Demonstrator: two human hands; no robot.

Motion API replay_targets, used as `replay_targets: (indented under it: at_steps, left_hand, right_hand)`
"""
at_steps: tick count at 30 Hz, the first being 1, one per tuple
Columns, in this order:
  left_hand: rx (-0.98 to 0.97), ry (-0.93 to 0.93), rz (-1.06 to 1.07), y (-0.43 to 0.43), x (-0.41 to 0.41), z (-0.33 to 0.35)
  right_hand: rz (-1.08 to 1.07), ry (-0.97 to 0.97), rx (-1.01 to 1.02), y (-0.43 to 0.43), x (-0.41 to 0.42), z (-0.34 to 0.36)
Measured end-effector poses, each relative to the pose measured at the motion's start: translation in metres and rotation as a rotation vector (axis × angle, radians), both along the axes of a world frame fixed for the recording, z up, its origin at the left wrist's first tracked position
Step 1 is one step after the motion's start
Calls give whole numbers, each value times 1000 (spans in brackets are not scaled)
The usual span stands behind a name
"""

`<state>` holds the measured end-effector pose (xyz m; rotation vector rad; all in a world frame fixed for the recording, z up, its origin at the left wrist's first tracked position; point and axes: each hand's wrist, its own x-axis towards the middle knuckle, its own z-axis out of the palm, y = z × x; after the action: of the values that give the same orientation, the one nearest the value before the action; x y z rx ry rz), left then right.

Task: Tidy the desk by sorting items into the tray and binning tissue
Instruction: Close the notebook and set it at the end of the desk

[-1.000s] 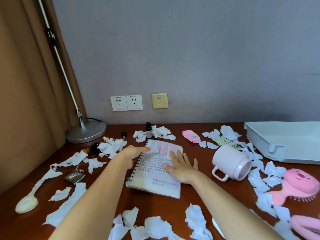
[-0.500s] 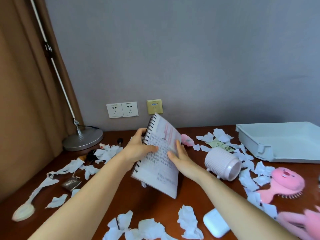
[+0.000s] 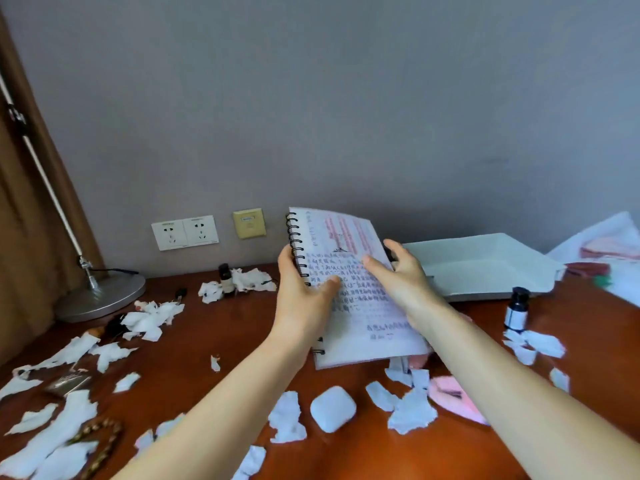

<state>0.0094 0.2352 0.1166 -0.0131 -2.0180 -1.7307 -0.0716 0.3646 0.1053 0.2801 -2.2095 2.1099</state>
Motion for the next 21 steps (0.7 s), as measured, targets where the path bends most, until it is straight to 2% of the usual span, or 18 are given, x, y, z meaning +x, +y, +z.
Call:
replay_targets:
  at_steps: [3,11,16,21]
  left_hand:
    - [-130,85,-100,41,-8,-6]
    - [-532,143,-186,146,-27,-22]
    - [-587,224,-304,213,-30,-23]
    - [-673,143,-373,276,-40,-42]
  right_hand:
    - [-126,76,12,43,-10,-5]
    - [-371,146,51,166,-26,-12]
    - [-457,137,30,238,-18,-11]
    - [-498,87,39,307,-21,-25]
